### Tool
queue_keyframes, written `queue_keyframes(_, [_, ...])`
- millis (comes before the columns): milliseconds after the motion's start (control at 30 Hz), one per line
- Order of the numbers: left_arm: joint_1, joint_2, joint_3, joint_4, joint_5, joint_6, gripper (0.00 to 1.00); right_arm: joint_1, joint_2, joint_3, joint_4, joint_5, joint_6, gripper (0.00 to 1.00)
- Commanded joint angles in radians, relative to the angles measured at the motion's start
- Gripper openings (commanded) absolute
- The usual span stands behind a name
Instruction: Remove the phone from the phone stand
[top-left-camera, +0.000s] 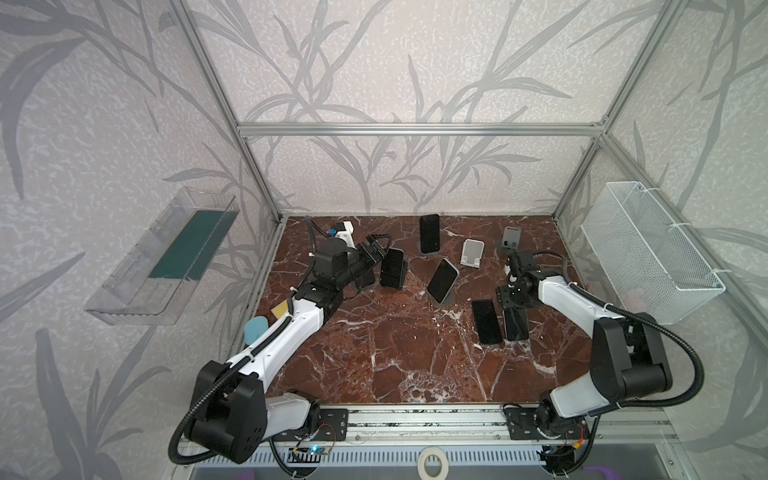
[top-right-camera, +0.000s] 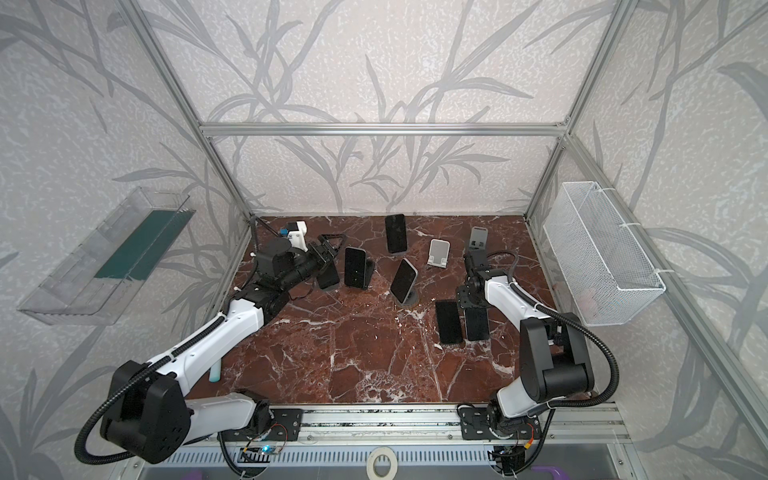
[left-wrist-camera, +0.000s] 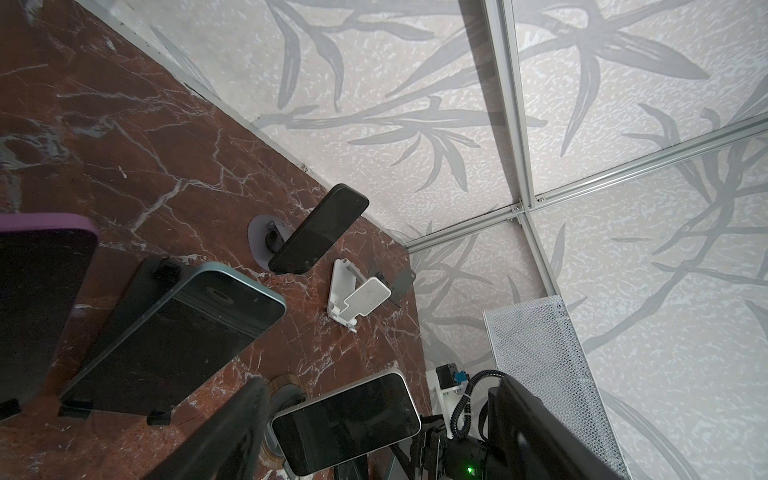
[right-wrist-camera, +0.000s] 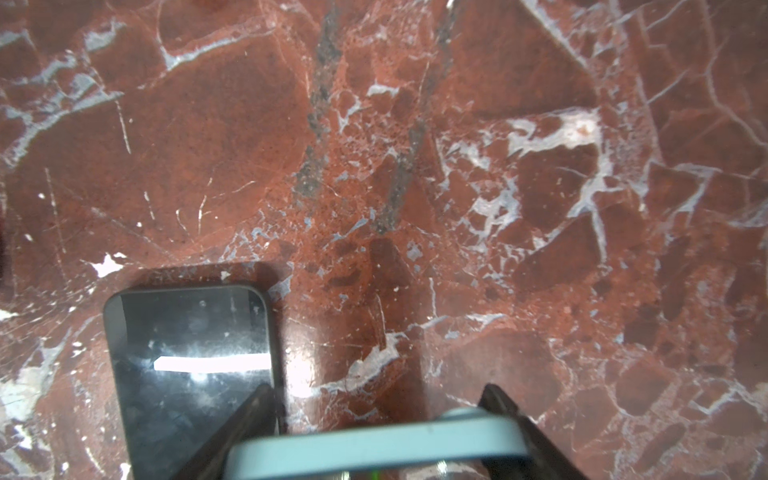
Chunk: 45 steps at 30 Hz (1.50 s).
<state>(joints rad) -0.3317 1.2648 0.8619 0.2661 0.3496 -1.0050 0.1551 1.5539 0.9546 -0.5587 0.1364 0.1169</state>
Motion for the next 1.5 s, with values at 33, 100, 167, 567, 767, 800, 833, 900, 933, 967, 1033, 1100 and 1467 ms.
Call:
queue_keyframes(33, [-0.001,-0.001,-0.002,0.013,0.01,0.008,0.86,-0.01,0.025,0.036,-0.014,-0.024,-0.013,0.68])
queue_keyframes(100, [-0.001,0.001,-0.003,0.018,0.017,0.002,0.86,-0.02,0.04,0.041,-0.011,-0.033,-0.014,0.68])
queue_keyframes(167, [-0.001,0.002,-0.002,0.023,0.023,-0.002,0.86,-0.023,0.067,0.051,-0.011,-0.037,-0.017,0.68])
queue_keyframes(567, [-0.001,0.0,-0.002,0.02,0.019,0.005,0.86,-0.056,0.197,0.093,-0.022,-0.027,-0.02,0.69])
queue_keyframes(767, [-0.001,-0.006,-0.001,0.017,0.015,0.008,0.86,-0.063,0.229,0.095,-0.024,-0.026,-0.017,0.69])
queue_keyframes(800, [-0.001,-0.007,-0.001,0.018,0.016,0.008,0.86,-0.061,0.233,0.095,-0.023,-0.026,-0.014,0.69])
queue_keyframes(833, [-0.001,-0.006,-0.002,0.018,0.014,0.009,0.86,-0.062,0.236,0.093,-0.024,-0.027,-0.014,0.7])
queue_keyframes(900, [-0.001,-0.007,-0.003,0.015,0.012,0.009,0.86,-0.061,0.244,0.093,-0.023,-0.027,-0.01,0.7])
queue_keyframes(933, [-0.001,-0.006,-0.002,0.016,0.012,0.009,0.86,-0.061,0.245,0.092,-0.021,-0.032,-0.007,0.71])
queue_keyframes(967, [-0.001,-0.006,-0.003,0.015,0.012,0.009,0.86,-0.06,0.247,0.092,-0.02,-0.036,-0.003,0.72])
queue_keyframes(1033, [-0.001,-0.006,-0.003,0.015,0.011,0.012,0.86,-0.061,0.248,0.086,-0.014,-0.046,0.001,0.73])
queue_keyframes(1100, [-0.001,-0.007,-0.003,0.013,0.008,0.015,0.86,-0.061,0.254,0.084,-0.013,-0.052,0.002,0.74])
queue_keyframes(1467, [-0.001,-0.008,-0.003,0.013,0.008,0.019,0.86,-0.062,0.304,0.099,-0.029,-0.082,0.003,0.77])
